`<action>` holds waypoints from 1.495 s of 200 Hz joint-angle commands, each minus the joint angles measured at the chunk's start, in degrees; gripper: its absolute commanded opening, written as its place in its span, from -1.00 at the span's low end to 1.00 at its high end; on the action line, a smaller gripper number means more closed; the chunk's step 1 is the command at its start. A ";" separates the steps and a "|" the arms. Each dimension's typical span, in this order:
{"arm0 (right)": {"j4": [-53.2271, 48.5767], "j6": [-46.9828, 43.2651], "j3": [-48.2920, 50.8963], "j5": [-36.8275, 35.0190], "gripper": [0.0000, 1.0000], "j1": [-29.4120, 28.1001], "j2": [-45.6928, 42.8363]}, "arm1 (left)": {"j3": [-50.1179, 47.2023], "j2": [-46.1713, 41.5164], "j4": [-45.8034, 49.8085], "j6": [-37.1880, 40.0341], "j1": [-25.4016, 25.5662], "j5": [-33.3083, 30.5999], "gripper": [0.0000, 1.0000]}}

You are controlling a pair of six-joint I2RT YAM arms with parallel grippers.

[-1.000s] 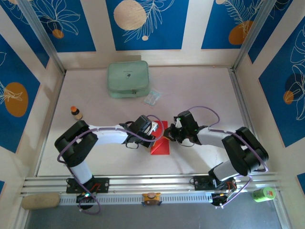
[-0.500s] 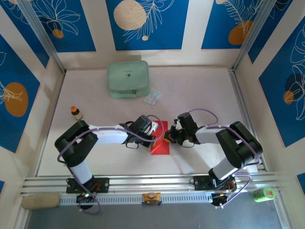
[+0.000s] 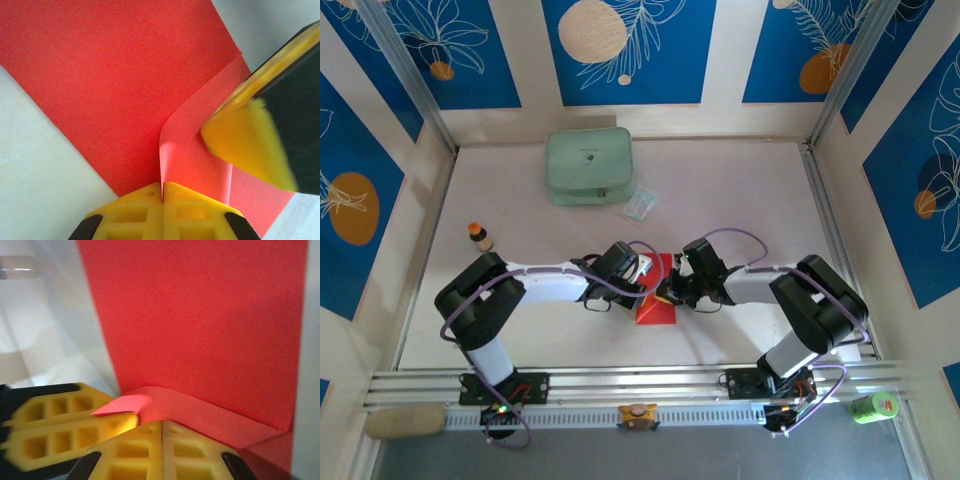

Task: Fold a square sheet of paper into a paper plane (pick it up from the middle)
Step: Fold the triangle a second time at the center of the table.

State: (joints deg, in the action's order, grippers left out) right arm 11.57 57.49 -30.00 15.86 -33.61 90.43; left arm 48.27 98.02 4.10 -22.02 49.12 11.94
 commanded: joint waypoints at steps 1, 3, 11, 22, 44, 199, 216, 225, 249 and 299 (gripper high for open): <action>-0.47 0.73 0.30 -1.33 -1.00 -0.15 2.07 | -0.20 0.89 2.65 -0.03 -0.51 0.01 -1.00; -0.49 0.77 0.40 -1.35 -1.00 -0.10 2.17 | -0.15 0.76 2.66 -0.04 -0.52 -0.06 -1.00; -0.26 0.95 0.87 -1.34 -1.00 0.11 2.50 | -0.02 0.24 2.93 -0.19 -0.51 -0.67 -0.99; -0.19 0.90 1.41 -1.50 -1.00 0.25 2.47 | 0.52 -0.70 4.02 -0.50 -0.52 -2.04 -0.83; -0.27 0.38 1.35 -1.24 -1.00 1.07 2.40 | 2.16 -3.04 6.43 -0.63 -0.51 -4.18 -0.52; -1.03 0.34 0.56 -1.36 -1.00 1.17 2.82 | 5.42 -0.74 2.96 -7.86 -0.38 23.62 -0.88; -1.11 0.34 0.56 -1.40 -1.00 1.17 2.81 | 5.95 0.93 3.54 -8.03 -0.42 22.98 -0.88; -1.04 0.34 0.67 -1.40 -1.00 1.17 2.76 | 5.96 1.34 3.70 -8.04 -0.43 22.10 -0.88; -1.07 0.43 0.67 -1.43 -1.00 1.17 2.67 | 6.03 2.22 3.31 -8.04 -0.43 21.84 -0.87; -1.68 0.34 0.40 -1.53 -1.00 1.17 2.67 | 6.40 4.61 5.21 -6.50 -0.43 19.40 -0.87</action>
State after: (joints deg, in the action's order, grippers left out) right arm 13.39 57.52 -30.00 16.14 -32.77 91.48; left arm 53.43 101.03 7.11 -29.65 48.97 31.90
